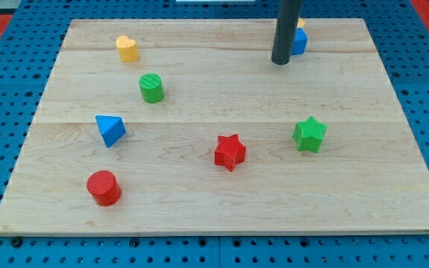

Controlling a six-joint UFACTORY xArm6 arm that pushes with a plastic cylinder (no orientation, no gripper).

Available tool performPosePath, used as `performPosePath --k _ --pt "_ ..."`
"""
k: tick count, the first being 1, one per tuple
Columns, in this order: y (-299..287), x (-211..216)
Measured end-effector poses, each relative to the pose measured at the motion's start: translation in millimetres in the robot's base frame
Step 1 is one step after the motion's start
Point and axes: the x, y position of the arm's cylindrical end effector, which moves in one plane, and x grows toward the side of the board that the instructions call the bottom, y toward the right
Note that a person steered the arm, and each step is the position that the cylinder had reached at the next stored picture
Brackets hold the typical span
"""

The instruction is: Slightly move the green star diagonally to the red star

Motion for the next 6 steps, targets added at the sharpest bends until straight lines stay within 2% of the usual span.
performPosePath --k 3,5,6 --pt "7.8 28.7" --pt "49.5 77.4" --pt "91.9 83.0"
